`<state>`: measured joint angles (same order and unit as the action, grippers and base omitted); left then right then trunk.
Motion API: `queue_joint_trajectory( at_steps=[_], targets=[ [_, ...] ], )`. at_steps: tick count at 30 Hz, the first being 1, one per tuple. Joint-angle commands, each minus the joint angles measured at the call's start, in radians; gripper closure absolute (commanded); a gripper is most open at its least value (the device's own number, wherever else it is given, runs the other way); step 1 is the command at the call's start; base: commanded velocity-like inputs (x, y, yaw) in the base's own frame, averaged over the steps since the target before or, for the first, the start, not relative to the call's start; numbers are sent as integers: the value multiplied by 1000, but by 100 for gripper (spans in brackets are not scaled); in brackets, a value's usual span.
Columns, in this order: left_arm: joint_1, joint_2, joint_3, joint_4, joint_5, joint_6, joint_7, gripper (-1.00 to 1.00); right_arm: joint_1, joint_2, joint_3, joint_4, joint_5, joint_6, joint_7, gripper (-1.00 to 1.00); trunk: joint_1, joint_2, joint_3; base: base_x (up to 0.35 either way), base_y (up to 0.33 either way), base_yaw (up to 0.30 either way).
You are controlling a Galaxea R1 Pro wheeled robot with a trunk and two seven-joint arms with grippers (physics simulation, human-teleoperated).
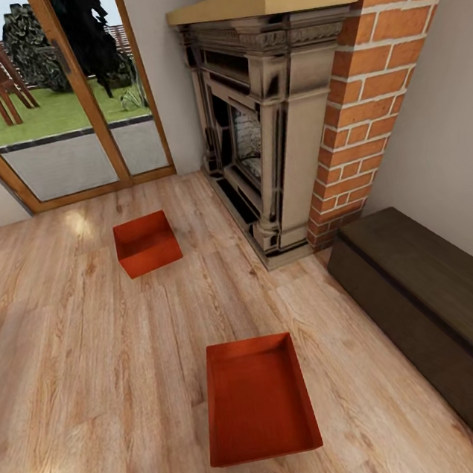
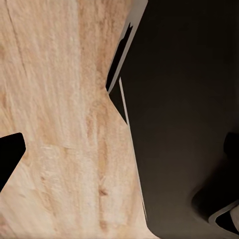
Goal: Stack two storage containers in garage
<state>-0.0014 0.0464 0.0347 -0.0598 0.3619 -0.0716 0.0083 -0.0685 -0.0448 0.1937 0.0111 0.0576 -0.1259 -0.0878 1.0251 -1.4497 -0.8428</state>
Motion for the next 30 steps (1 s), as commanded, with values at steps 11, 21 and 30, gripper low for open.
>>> queue_joint_trajectory(
  at_steps=[11, 21, 30],
  targets=[
    [0, 10, -1, -62, -12, 11, 1, -100, -4, -5, 4, -120, 1, 24, -17, -100, 0, 0, -1, 0, 0, 0],
    [-6, 26, 1, -335, -14, 168, 4, -100, -53, -9, -39, -336, -27, 230, -20, -100, 0, 0, -1, 0, 0, 0],
    [-176, 20, 2, -403, -50, 347, 38, -100, -225, -2, -109, -340, -46, 245, -44, -100, 0, 0, -1, 0, 0, 0]
  ],
)
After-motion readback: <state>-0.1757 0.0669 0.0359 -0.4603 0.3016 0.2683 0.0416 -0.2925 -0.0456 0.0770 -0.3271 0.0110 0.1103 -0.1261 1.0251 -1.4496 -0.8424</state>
